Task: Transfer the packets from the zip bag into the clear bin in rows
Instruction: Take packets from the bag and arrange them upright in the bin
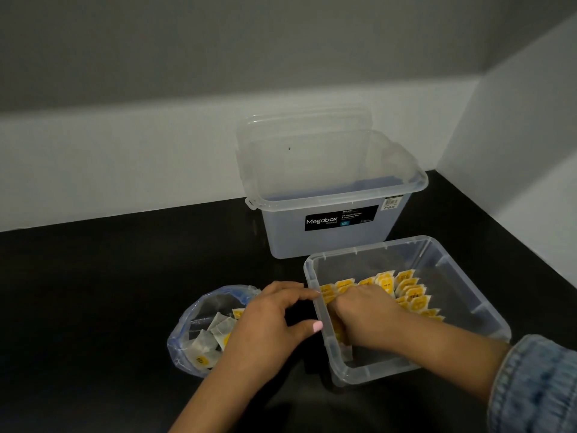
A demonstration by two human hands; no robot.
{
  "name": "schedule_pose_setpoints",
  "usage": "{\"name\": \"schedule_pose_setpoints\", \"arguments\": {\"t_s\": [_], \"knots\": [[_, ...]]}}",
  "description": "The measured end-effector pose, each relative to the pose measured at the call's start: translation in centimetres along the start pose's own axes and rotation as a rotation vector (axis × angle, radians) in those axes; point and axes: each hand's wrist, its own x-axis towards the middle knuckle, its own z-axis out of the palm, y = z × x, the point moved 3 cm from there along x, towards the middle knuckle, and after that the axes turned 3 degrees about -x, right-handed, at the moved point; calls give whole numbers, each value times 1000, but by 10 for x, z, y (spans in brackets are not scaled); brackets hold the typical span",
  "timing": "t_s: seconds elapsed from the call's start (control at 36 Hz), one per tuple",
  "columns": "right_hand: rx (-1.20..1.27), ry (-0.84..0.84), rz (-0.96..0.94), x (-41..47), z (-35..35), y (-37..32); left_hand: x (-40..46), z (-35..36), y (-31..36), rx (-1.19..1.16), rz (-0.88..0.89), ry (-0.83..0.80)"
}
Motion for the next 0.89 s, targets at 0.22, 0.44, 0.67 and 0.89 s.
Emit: {"name": "schedule_pose_setpoints", "arguments": {"t_s": [0.22, 0.44, 0.67, 0.89], "knots": [[89, -65, 120, -8, -23, 1, -8, -45, -25, 0, -41, 211], [297, 62, 247, -12, -76, 0, -25, -97, -62, 85, -146, 332], [523, 98, 131, 5, -111, -71, -39, -97, -84, 156, -271, 126], [232, -388, 158, 84, -62, -151, -36, -90, -95, 239, -303, 52]]}}
